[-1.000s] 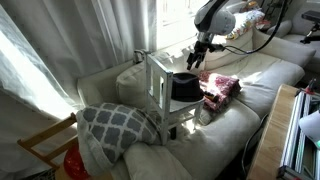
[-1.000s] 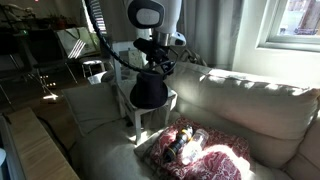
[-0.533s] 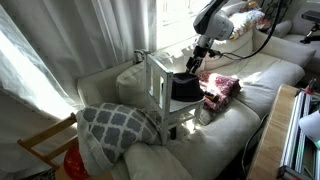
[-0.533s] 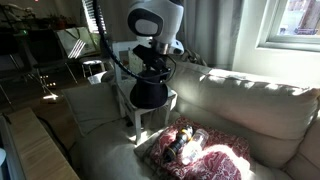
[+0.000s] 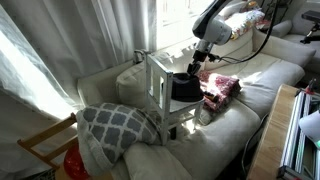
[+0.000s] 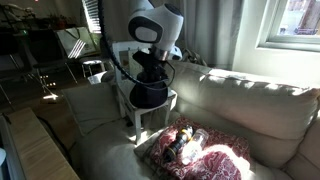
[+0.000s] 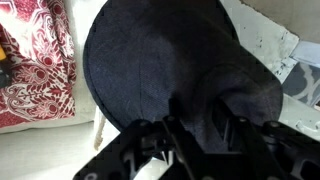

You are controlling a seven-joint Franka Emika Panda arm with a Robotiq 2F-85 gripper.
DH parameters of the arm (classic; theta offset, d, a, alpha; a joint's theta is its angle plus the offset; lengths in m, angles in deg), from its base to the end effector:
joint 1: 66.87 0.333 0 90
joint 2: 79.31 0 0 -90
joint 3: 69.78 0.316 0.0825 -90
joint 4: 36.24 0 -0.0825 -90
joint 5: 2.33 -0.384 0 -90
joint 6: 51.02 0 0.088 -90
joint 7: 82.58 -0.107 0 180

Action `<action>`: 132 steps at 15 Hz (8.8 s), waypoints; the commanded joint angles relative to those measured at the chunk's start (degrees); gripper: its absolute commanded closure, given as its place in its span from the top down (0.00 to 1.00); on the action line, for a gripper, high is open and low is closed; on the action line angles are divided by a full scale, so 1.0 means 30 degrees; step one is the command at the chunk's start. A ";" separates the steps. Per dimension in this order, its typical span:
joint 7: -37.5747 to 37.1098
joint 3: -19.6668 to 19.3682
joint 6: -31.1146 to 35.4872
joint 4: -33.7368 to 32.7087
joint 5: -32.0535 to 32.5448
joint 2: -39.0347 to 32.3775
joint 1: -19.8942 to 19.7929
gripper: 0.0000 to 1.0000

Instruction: Put the hat onto the chair then turn it over

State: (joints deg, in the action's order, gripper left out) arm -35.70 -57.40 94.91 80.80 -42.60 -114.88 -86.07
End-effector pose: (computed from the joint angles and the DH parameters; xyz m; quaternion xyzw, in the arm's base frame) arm 0.5709 -0.0737 0.1281 -0.9691 -0.0240 -0.0507 0.2400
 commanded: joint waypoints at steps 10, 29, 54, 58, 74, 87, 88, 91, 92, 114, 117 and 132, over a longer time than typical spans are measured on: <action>-0.4154 -0.1203 0.4951 0.4022 0.6289 0.6122 0.5063 0.02; -1.6083 -1.4205 1.1339 0.6471 1.8028 0.3558 1.8103 0.07; -1.3971 -1.9446 1.4083 0.6798 1.8787 -0.1873 2.8598 0.02; -1.3280 -1.8785 1.3587 0.6967 1.8346 -0.0916 2.7948 0.07; -1.2734 -2.3977 1.3682 0.7804 1.6789 -1.0167 3.6766 0.02; -1.0228 -2.3286 1.9111 0.8552 1.6320 -1.3002 3.7852 0.02; -0.9747 -2.3102 1.9526 0.8602 1.6399 -1.2888 3.7678 0.02; -0.8540 -2.2479 2.1100 0.8557 1.6396 -1.2783 3.7179 0.02; -0.8138 -2.2316 2.1376 0.8572 1.6422 -1.2688 3.6977 0.02; -0.1729 -1.5220 2.1841 1.0222 2.8211 0.1805 2.0901 1.00; -0.4163 -1.4987 2.1524 1.0245 3.2690 0.3229 1.8970 1.00; -2.1865 -1.6003 1.9038 0.7511 4.1267 0.8227 1.6603 1.00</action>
State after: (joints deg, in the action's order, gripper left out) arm -90.86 -105.19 157.77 105.76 78.64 -92.98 -36.46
